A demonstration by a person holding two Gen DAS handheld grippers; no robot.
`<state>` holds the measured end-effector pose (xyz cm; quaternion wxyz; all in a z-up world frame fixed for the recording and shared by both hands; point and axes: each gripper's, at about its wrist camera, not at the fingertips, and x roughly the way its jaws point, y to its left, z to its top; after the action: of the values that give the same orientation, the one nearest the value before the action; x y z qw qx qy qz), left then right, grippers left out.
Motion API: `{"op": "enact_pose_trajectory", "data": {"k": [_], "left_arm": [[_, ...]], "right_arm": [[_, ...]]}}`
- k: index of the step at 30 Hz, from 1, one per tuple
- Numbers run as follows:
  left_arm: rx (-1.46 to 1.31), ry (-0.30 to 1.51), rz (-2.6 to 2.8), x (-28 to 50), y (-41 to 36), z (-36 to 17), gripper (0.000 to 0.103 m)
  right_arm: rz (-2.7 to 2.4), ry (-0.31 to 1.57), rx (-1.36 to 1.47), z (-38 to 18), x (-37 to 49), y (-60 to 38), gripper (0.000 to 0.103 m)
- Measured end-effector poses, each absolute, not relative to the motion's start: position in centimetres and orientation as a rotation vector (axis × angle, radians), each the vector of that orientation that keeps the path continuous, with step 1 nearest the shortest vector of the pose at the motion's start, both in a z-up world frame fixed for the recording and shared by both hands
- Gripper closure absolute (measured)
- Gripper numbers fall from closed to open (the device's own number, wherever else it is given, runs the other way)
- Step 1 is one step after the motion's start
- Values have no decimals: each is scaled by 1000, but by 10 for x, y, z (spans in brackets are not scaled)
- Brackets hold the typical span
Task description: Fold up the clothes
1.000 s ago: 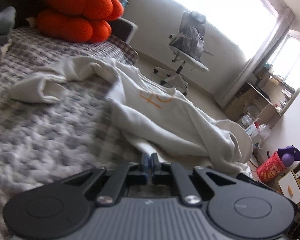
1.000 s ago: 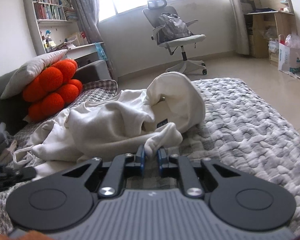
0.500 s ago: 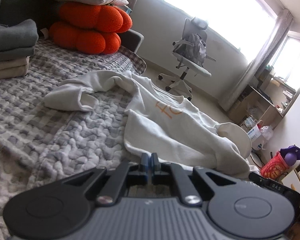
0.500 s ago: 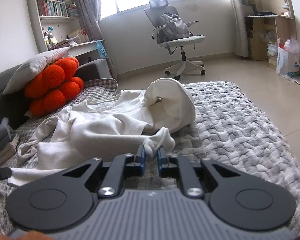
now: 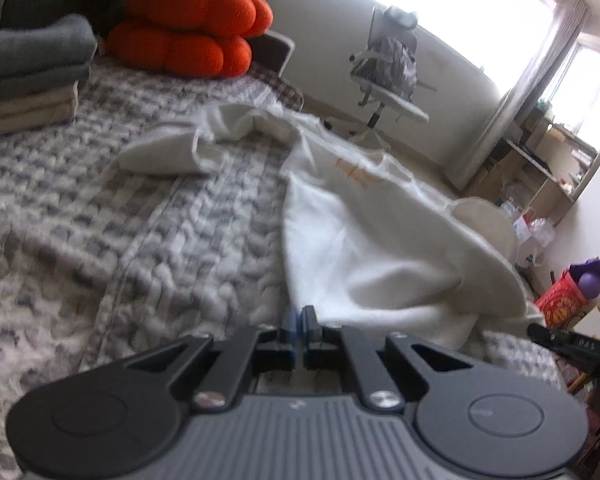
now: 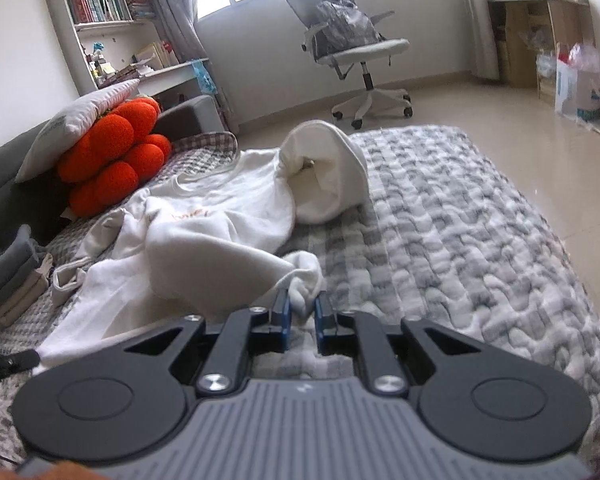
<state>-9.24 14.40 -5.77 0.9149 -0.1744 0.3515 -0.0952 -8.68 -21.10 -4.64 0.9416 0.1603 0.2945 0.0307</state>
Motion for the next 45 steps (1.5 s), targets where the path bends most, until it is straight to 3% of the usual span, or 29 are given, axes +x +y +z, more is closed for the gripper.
{"op": "enact_pose_trajectory", "data": {"k": [12,15,19,23,34,45], "left_arm": [[-405,775,-224,-84,156,-76,98],[-449,785,-239,-82,163,-79,94],[-507,801,-263,-81,175,-81,82],[-567,817,-296,-79,186,-82,73],[-596,834,-357,-73,180,-83,66],[-427,794,-390,-72,152,-80,69]], "right_arm": [[59,678,409,-69,-84,-229,94],[67,670,447,-70,-86,-236,85],[97,661,501,-72,-90,-245,81],[135,646,538,-70,-94,-250,55],[150,636,441,-62,-91,-240,55],[142,625,337,-58,-83,-225,55]]}}
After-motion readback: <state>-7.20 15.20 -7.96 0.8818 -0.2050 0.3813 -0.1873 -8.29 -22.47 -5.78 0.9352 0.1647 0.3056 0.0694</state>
